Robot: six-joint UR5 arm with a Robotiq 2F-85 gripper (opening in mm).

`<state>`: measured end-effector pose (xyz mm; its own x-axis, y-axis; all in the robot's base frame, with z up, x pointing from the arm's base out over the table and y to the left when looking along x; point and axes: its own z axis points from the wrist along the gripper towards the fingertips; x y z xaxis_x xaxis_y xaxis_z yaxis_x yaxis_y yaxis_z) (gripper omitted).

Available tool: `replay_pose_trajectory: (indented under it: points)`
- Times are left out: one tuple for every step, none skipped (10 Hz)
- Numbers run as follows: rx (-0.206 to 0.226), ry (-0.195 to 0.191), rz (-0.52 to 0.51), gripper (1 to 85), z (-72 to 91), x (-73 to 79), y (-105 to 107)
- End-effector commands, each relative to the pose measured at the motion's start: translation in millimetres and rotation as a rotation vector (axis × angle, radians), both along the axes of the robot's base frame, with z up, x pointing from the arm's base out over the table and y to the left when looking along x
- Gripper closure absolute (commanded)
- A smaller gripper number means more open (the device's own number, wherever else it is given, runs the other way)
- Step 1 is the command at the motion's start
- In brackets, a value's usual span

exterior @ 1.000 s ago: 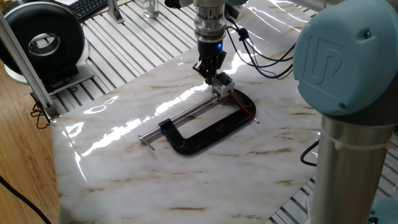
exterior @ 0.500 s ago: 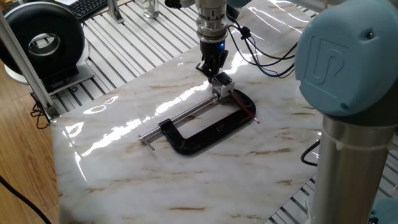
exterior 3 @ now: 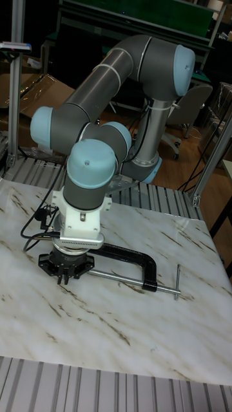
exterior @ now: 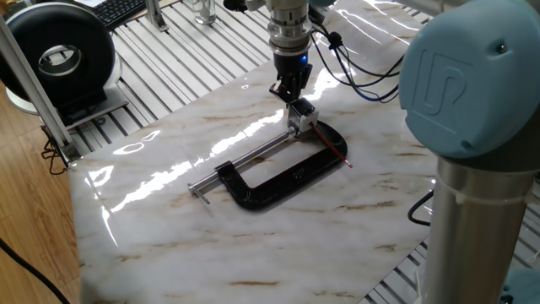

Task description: Sharpen the pencil with a pencil sharpener

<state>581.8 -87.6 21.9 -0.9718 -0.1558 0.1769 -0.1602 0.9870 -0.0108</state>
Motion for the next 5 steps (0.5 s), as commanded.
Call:
replay_pose_trajectory:
  points:
    - [-0.017, 0.047, -0.007, 84.7, 8.2, -8.4, -0.6]
    - [-0.024, 0.068, -0.012, 84.7, 12.0, -12.0, 0.6]
    - [-0.023, 0.076, -0.012, 84.7, 13.2, -13.2, 1.0]
    - [-0.015, 0.090, -0.014, 84.7, 15.1, -14.5, 1.0]
    - [-0.008, 0.105, -0.007, 84.7, 18.6, -15.1, -1.6]
